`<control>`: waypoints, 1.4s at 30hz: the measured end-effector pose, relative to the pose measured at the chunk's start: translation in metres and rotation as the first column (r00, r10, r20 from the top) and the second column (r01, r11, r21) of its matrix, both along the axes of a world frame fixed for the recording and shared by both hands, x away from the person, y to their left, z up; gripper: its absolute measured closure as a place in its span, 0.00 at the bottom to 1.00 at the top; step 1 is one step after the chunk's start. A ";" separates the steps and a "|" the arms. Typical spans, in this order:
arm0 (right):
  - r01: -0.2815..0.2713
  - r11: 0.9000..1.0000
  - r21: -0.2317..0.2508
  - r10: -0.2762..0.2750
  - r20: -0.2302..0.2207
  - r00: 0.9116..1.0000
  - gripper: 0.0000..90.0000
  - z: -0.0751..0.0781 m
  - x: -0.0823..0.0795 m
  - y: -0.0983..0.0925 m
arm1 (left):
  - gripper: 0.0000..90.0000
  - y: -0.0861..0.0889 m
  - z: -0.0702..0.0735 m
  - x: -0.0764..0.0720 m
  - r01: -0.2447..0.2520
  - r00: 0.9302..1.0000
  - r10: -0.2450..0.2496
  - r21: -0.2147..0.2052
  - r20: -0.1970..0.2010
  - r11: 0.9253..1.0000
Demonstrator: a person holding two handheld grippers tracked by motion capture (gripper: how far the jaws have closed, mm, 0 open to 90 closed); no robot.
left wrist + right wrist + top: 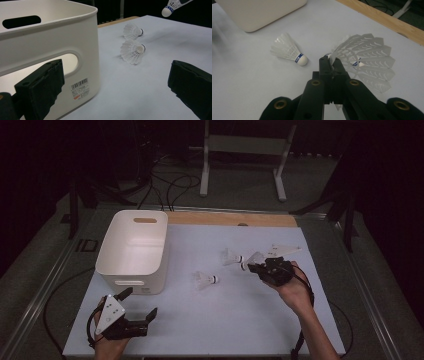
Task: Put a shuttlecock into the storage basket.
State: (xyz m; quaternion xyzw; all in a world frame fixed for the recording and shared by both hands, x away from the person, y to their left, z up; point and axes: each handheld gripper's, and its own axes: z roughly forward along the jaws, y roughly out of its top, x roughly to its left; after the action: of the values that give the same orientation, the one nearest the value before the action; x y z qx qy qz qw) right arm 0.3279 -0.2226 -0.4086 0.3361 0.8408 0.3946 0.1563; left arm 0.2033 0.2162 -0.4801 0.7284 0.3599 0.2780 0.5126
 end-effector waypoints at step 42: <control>-0.040 0.999 0.012 0.039 0.046 0.998 1.00 0.021 0.007 0.025 | 0.01 0.001 0.000 0.000 -0.001 1.000 0.001 -0.001 0.002 1.000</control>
State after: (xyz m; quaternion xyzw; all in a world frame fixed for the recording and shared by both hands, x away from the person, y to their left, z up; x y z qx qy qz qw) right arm 0.3351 -0.1974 -0.3872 0.3112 0.8409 0.4105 0.1657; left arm 0.2029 0.2167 -0.4801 0.7278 0.3597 0.2786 0.5131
